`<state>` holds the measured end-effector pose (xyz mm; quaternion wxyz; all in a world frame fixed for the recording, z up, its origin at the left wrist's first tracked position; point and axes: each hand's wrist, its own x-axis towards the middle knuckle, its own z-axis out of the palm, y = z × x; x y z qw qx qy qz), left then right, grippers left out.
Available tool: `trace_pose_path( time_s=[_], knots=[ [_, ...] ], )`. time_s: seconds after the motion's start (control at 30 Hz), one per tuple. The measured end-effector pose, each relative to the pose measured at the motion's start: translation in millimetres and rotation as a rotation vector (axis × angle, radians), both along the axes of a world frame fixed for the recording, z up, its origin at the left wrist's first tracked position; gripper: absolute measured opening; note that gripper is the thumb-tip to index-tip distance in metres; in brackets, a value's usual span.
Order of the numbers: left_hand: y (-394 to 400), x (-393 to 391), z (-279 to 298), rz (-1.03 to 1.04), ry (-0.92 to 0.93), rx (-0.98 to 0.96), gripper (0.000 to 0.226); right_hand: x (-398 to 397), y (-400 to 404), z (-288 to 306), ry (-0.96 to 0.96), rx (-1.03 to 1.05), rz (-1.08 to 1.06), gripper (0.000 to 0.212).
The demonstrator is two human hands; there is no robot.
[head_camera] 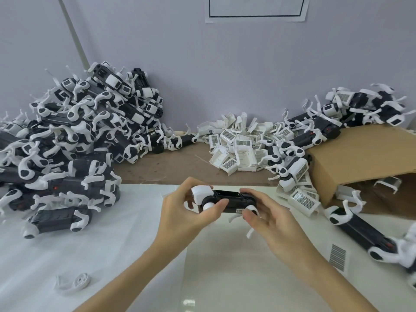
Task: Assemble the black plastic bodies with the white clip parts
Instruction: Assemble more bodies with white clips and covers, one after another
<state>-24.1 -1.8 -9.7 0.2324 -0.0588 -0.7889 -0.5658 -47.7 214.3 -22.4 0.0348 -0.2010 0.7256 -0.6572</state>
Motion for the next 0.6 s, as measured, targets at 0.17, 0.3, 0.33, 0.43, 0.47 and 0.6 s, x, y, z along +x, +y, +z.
trace_pose_path(
  time_s=[0.17,0.3,0.33,0.43,0.47,0.6],
  knots=[
    [5,6,6,-0.156,-0.055,-0.094,0.05,-2,-6,-6,-0.209,-0.191,-0.043,0.038],
    [16,11,7,-0.202,-0.088,-0.048,0.042,-2,-3,-5,-0.381,-0.286,0.065,0.045],
    [17,12,7,-0.206,-0.095,-0.033,0.042,-1,-3,-3,-0.389,-0.297,0.069,0.046],
    [16,9,4,-0.216,-0.112,0.019,0.048,-2,-4,-2,-0.392,-0.349,0.049,0.043],
    [15,7,3,-0.217,-0.122,0.054,0.051,-3,-3,-3,-0.391,-0.375,0.035,0.042],
    [9,-3,-2,-0.191,-0.279,0.275,0.054,-6,1,-2,-0.375,-0.434,0.027,0.05]
  ],
)
